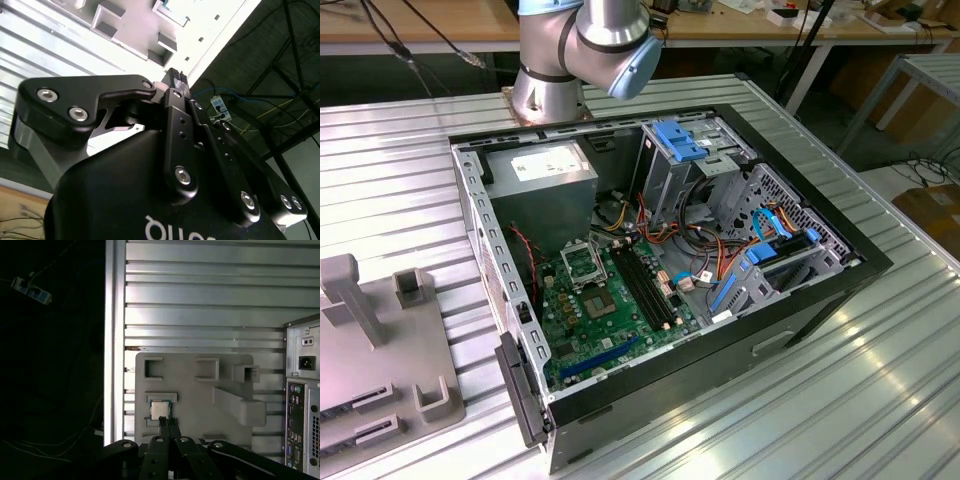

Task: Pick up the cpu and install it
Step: 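Reach for the cpu, then pick up the cpu and move it towards the insertion slot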

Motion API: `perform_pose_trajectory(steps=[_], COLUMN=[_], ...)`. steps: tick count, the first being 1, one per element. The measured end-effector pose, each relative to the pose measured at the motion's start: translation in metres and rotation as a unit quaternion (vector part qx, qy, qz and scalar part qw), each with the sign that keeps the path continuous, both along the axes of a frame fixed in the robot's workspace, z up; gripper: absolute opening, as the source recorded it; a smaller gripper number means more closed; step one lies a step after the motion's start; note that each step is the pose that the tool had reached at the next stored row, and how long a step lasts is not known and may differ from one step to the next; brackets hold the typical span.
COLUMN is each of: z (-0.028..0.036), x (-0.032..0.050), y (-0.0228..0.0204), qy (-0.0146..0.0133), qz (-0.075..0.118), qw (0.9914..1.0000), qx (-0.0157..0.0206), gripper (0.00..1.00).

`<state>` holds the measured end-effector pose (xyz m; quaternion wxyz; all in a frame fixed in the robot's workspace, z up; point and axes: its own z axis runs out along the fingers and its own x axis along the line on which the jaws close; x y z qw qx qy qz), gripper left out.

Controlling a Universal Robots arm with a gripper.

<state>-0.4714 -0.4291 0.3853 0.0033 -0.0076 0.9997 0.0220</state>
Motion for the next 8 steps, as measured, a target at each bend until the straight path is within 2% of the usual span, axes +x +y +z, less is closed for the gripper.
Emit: perform_pose_trajectory(steps=[3,8], z=[-0.0007,-0.0007], x=[-0.0040,-0.0043], y=[-0.0013,-0.0012], qy=[0.0000,0.0000], qz=[0.001,0.002], qw=[1.00000,1.00000], qx=[0.0000,0.0000], gripper=[0.11,0.11])
